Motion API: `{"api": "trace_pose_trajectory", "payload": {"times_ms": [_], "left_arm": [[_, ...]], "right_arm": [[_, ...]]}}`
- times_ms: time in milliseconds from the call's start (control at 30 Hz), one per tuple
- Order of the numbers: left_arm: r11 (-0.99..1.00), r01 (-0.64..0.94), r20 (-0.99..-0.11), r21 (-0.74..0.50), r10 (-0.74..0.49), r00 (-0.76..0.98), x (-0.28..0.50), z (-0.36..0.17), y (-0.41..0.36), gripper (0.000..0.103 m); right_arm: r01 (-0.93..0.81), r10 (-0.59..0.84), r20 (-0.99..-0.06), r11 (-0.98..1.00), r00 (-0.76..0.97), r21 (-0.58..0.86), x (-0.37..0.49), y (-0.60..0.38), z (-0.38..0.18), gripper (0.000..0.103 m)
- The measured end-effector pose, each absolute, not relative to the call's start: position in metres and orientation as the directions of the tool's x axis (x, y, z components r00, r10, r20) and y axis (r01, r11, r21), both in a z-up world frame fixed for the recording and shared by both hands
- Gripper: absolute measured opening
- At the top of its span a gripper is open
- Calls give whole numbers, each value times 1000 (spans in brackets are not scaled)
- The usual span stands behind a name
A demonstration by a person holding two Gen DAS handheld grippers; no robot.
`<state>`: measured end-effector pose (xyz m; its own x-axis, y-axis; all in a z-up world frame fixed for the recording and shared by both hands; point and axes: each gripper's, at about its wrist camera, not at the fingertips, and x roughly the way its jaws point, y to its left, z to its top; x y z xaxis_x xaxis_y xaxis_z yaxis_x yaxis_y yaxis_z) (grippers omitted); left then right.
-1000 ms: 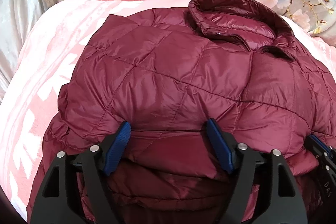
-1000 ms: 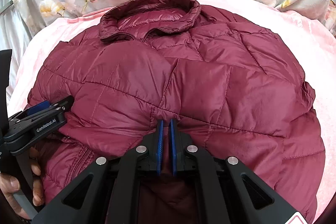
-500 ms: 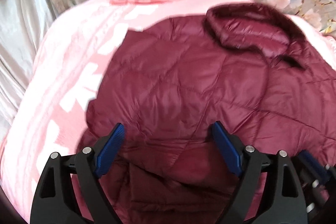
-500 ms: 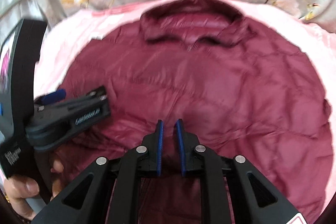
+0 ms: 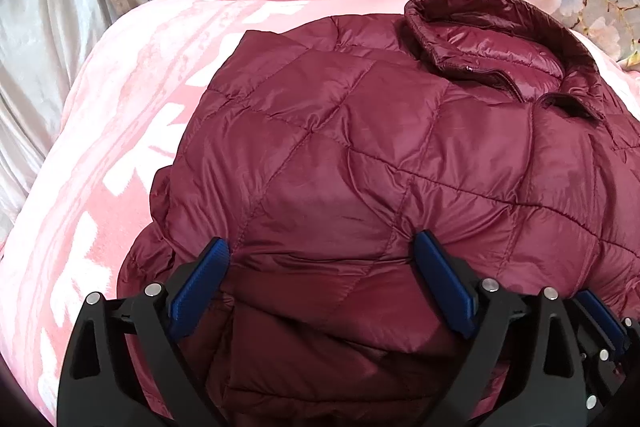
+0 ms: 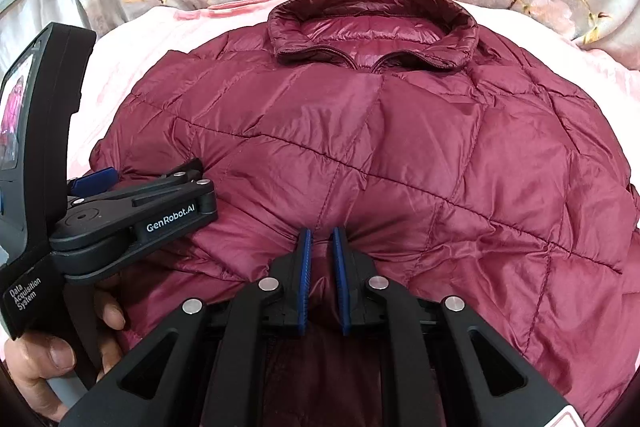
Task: Fold large clothes
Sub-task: 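Grasp the hem center with the right tool while the left tool presses the jacket body, then lift the jacket hem with both tools and fold it toward the collar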
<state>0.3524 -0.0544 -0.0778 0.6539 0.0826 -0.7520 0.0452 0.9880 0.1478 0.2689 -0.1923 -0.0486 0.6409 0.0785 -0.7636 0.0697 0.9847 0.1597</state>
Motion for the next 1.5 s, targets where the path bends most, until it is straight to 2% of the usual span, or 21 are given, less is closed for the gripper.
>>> {"api": "trace_pose_trajectory", "payload": {"times_ms": [367, 500, 633, 733, 833, 933, 1033, 1067, 1100, 1133, 1167, 1200, 1333, 1400, 1500], "left_arm": [[986, 42, -750, 161, 95, 654, 353, -78, -57, 93], [995, 104, -807, 0, -62, 588, 362, -63, -36, 89], [965, 103, -774, -241, -255, 579, 385, -16, -16, 89], [939, 129, -748, -320, -333, 574, 413, 3, -31, 90], [904, 106, -758, -415, -408, 510, 450, -6, -51, 89], [853, 29, -765, -521, -482, 427, 479, -31, -64, 88], [848, -13, -781, -530, -482, 398, 493, -51, -74, 85], [848, -15, -782, -530, -482, 395, 496, -55, -77, 82], [848, -11, -782, -530, -483, 394, 497, -56, -78, 70], [855, 6, -787, -519, -480, 387, 498, -57, -81, 48], [860, 30, -792, -510, -482, 374, 502, -57, -87, 33], [873, 66, -807, -483, -473, 354, 502, -57, -93, 12], [911, 153, -827, -384, -412, 382, 491, -52, -99, 10], [919, 181, -832, -349, -393, 392, 484, -57, -101, 10], [925, 204, -828, -319, -377, 415, 477, -68, -104, 10]], "right_arm": [[69, 105, -759, 979, 642, 193, 268, -196, -49, 12], [38, 181, -785, 967, 593, 252, 269, -211, -38, 15], [98, 236, -705, 912, 669, 399, 271, -265, -2, 32], [137, 315, -634, 818, 706, 558, 299, -309, 3, 33], [205, 287, -630, 780, 722, 591, 329, -337, -8, 33], [241, 327, -620, 716, 713, 655, 355, -352, -31, 33], [292, 347, -630, 665, 694, 688, 372, -360, -53, 33], [300, 357, -630, 651, 690, 697, 375, -359, -59, 32], [305, 374, -629, 637, 681, 708, 381, -360, -65, 29], [301, 379, -627, 636, 680, 711, 382, -360, -67, 17], [288, 376, -625, 648, 684, 705, 385, -360, -65, 11], [278, 361, -628, 669, 689, 689, 384, -358, -61, 10], [246, 233, -674, 808, 701, 535, 373, -348, -41, 8], [251, 179, -721, 859, 669, 446, 372, -343, -47, 7], [262, 150, -761, 883, 631, 391, 374, -341, -64, 6]]}}
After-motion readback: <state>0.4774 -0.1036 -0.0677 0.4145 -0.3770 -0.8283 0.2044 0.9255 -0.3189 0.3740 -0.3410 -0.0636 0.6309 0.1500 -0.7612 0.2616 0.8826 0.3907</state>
